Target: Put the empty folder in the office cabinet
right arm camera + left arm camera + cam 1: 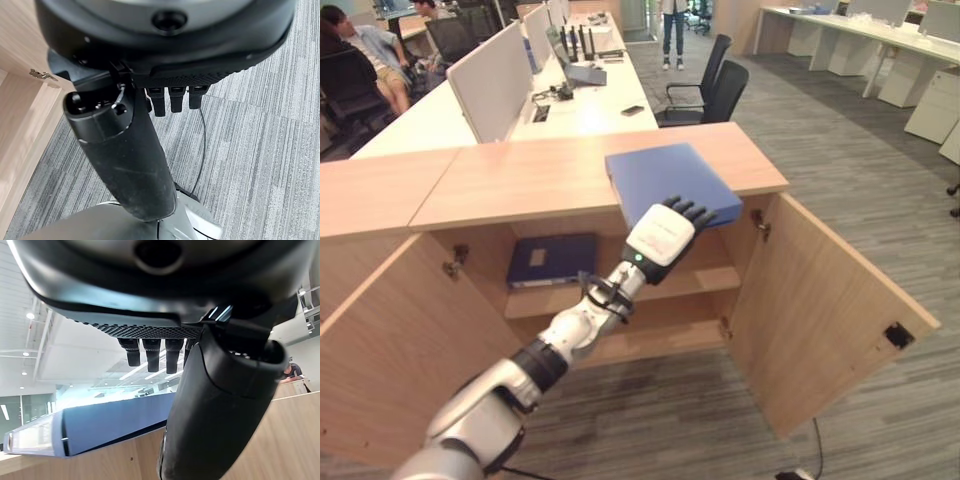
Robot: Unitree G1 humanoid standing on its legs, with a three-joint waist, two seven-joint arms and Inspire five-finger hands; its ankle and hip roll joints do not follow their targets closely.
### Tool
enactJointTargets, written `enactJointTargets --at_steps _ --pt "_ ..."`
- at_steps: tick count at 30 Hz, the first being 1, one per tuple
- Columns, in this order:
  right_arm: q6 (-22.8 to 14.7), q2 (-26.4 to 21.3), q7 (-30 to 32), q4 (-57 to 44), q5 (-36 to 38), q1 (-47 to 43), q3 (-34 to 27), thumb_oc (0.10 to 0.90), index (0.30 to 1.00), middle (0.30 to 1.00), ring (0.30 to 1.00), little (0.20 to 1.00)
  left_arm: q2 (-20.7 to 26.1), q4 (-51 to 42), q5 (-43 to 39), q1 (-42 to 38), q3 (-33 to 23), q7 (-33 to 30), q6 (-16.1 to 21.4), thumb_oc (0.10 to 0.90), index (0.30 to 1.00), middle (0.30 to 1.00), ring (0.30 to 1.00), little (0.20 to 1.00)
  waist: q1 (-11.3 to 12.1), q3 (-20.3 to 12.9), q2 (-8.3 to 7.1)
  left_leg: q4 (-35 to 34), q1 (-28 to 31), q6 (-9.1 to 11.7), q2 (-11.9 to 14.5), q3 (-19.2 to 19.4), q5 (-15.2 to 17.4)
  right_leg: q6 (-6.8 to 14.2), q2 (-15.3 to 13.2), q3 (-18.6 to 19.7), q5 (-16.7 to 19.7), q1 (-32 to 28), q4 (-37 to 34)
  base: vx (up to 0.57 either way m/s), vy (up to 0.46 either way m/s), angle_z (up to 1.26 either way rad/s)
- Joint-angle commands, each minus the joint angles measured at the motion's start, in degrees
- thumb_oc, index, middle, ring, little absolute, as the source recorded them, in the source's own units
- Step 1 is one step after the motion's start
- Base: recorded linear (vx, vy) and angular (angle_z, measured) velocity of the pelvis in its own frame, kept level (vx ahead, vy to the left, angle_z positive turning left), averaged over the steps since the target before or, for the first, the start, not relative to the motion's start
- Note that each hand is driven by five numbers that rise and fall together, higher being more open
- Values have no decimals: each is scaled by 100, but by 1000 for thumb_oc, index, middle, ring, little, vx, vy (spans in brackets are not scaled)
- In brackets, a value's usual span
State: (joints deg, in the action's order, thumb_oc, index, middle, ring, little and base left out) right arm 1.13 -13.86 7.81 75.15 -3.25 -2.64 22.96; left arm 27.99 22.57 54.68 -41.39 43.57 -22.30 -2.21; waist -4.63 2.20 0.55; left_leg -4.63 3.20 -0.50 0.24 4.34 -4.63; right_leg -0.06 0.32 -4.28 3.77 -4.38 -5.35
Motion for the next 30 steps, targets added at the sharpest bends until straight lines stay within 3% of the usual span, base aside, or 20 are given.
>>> enactJointTargets --at_steps 1,13,20,30 --pt "-45 -121 90 271 23 -225 232 800 900 900 900 900 -149 611 61 -1634 -535 -586 -304 800 900 900 900 900 25 -150 -279 -37 246 288 217 -50 806 703 -443 -108 -500 -203 35 0 0 0" --pt "-51 -155 89 269 19 -238 281 800 900 900 900 900 -318 1014 -59 -1826 -411 -576 -358 800 900 900 900 900 -29 -171 -272 -37 262 289 214 -7 813 708 -437 -84 -491 -191 35 -1 0 -1" --pt "-42 -193 76 249 53 -209 260 800 900 900 900 900 -454 1295 -634 -1918 -348 -426 -219 800 900 900 900 900 -94 -185 -264 -37 278 289 223 51 816 727 -442 -53 -466 -168 35 0 2 -3" --pt "-76 -253 56 259 31 -182 336 800 900 900 900 900 -475 2200 -542 -2445 -65 -586 -472 800 900 900 900 900 -194 -204 -237 -37 291 294 227 128 822 747 -435 10 -455 -152 35 2 2 -3"
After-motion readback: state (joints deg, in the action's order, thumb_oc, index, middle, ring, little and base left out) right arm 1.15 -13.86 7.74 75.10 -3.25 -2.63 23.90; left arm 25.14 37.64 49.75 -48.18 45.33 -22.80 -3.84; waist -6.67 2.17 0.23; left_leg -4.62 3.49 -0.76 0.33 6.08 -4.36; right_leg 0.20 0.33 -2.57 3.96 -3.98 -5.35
